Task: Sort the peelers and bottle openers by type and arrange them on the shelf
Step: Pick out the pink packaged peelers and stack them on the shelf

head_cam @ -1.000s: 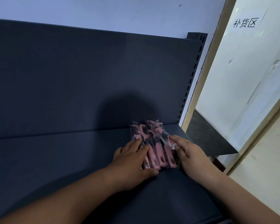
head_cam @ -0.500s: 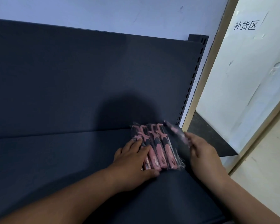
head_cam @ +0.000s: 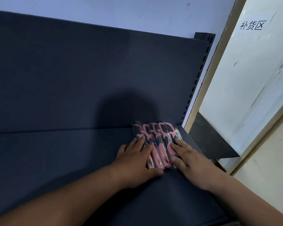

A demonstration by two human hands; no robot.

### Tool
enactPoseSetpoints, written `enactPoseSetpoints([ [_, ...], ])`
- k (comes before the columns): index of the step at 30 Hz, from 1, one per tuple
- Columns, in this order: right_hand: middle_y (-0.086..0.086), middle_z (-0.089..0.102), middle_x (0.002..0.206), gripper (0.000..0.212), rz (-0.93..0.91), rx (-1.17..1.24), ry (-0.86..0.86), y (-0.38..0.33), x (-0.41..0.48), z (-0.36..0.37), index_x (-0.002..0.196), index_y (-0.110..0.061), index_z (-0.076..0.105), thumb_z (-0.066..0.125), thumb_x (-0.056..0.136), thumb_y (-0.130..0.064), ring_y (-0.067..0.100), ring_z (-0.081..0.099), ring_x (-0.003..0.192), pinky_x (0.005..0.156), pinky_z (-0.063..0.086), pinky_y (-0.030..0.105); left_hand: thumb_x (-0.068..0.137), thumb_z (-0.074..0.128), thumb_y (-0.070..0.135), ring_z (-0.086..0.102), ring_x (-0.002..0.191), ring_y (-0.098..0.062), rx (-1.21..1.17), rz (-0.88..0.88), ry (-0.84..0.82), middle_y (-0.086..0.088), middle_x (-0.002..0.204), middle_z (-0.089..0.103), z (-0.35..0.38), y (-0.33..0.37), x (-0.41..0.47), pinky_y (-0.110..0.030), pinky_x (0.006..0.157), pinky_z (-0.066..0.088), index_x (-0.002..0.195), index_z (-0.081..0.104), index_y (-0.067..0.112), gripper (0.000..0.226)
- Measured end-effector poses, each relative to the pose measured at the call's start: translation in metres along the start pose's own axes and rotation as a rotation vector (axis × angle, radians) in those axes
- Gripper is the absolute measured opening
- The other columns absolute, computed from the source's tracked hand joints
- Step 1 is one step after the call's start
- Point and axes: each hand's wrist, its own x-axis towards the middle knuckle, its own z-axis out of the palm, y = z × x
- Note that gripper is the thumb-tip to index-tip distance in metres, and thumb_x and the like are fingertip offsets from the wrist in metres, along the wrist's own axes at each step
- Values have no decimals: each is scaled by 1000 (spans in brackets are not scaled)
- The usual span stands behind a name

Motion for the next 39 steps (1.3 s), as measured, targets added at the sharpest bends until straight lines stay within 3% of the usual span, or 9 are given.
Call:
enactPoseSetpoints([
  [8, -3, 17, 159, 55, -98, -101, 147, -47, 3, -17, 150, -28, 24, 33, 99, -47, 16, 15, 146, 118, 17, 35, 82, 41, 73, -15, 146, -20, -19, -53, 66, 3, 159, -20, -21, -16, -17, -41, 118, -2, 151, -6, 32, 93],
  [13, -2, 13, 160, 64, -189, -199, 134, -89, 22, -15, 151, -26, 19, 24, 94, -55, 17, 11, 147, 119, 10, 33, 87, 40, 67, -12, 147, -18, 46, -121, 166, 2, 160, -14, -45, -50, -50, -38, 118, -1, 152, -3, 29, 87],
  [22, -2, 2, 162, 65, -427, -185, 39, -206, 48, 3, 152, -28, 15, 44, 96, -46, 17, 4, 148, 121, 9, 38, 90, 41, 63, -1, 148, -19, 109, -377, 306, 0, 161, 5, -81, -129, -145, -40, 118, 5, 153, 9, 27, 79],
  [32, -9, 10, 160, 65, -591, -49, 26, -361, 50, 48, 151, -29, 20, 50, 95, -42, 12, 10, 147, 120, 13, 29, 87, 52, 56, 17, 146, -20, 41, -497, 468, -5, 160, 14, -110, -247, -262, -32, 118, 17, 152, 18, 23, 80],
  [36, -9, 18, 158, 60, -616, 3, 49, -436, 52, 69, 149, -29, 27, 51, 95, -39, 9, 16, 144, 115, 14, 20, 89, 52, 54, 18, 146, -20, 48, -501, 494, -7, 159, 18, -127, -308, -308, -29, 117, 17, 151, 21, 20, 77],
  [39, -7, 32, 151, 55, -617, 42, 88, -486, 56, 83, 145, -25, 36, 52, 95, -37, 12, 29, 137, 111, 22, 20, 91, 50, 51, 20, 145, -19, 49, -527, 498, -6, 158, 22, -137, -352, -338, -29, 117, 19, 150, 25, 19, 71],
])
